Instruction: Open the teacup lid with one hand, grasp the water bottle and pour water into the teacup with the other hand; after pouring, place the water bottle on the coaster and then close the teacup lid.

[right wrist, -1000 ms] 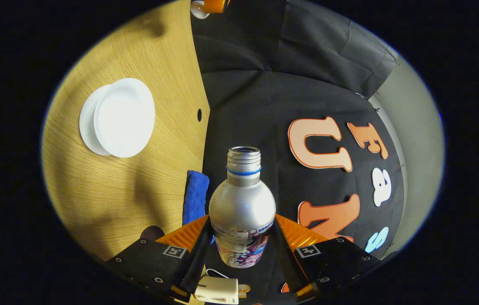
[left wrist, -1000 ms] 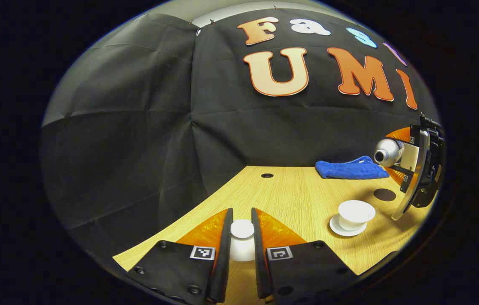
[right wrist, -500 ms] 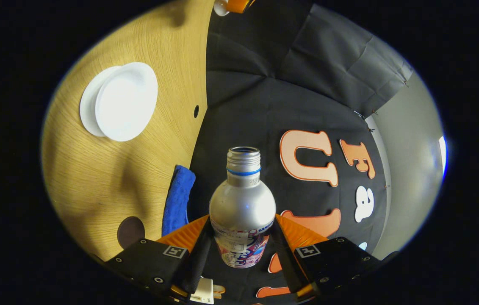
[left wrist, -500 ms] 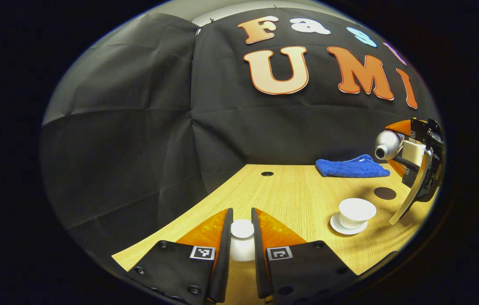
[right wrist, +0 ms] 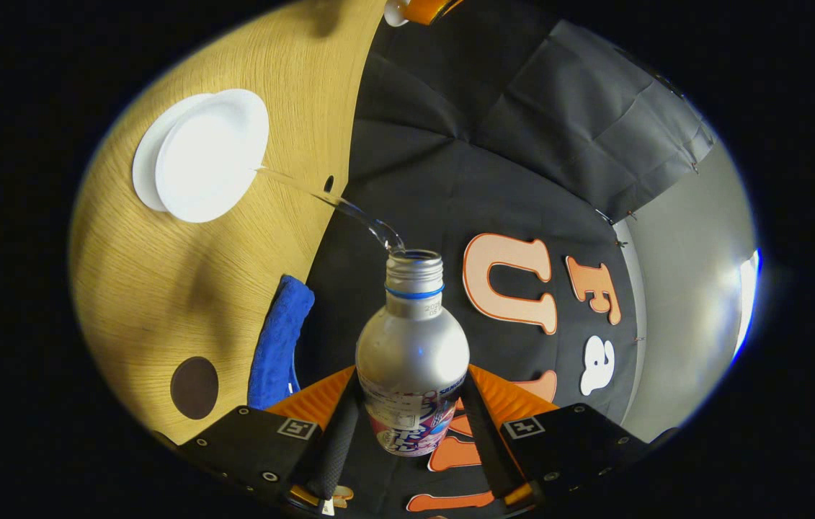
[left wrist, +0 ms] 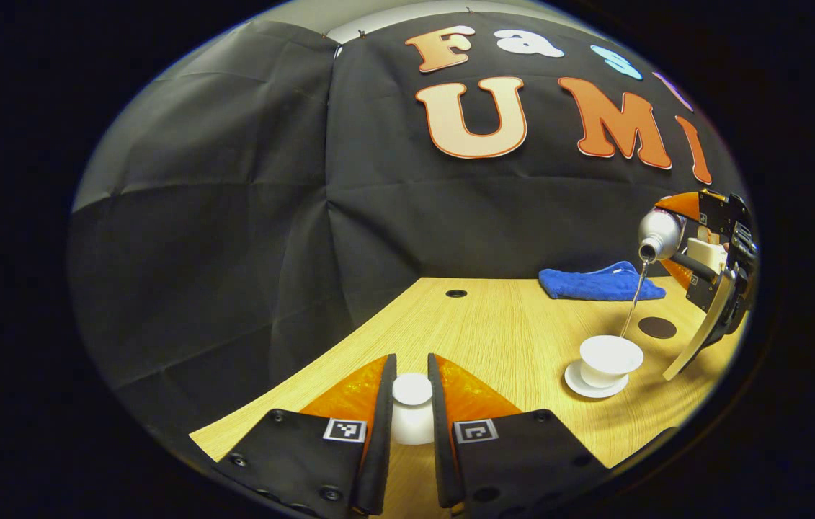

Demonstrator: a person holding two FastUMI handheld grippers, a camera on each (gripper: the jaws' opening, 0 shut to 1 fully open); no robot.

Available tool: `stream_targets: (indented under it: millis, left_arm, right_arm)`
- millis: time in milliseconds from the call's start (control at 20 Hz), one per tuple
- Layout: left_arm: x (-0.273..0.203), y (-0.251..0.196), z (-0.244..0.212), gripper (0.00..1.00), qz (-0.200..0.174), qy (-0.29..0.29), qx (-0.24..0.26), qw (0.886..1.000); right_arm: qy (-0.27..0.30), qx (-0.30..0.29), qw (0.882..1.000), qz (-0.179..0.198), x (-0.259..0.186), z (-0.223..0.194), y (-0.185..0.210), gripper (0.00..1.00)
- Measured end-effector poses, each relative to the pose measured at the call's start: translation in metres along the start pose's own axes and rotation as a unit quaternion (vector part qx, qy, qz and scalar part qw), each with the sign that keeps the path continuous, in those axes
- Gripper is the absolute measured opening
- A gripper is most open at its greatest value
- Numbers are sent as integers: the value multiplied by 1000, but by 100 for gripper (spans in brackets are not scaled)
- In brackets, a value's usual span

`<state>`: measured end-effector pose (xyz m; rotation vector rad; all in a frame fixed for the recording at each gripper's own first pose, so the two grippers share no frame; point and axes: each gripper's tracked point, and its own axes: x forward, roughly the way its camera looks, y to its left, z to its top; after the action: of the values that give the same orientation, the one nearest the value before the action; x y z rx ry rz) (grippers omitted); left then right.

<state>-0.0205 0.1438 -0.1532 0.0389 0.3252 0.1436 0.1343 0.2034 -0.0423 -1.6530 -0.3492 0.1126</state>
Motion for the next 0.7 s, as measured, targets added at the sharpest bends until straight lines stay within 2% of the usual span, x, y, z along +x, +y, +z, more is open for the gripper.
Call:
stream_targets:
  millis: [250, 300, 350, 700]
  left_arm:
    - [0, -1, 2, 31, -3, -3, 0, 1000]
    - [1, -1, 2, 28, -3, -4, 0, 1000]
    - [1, -1, 2, 31, -3, -4, 0, 1000]
    - [2, -3, 3, 30, -9, -4, 1, 1000]
  right_arm:
    - [0, -13, 1000, -24, 5, -6, -19, 78]
    - [-2, -15, 1000, -28, 7, -6, -22, 78]
    - [-4, -18, 999, -30, 8, -7, -24, 78]
    - [-9, -37, 998, -57, 12, -11, -46, 78]
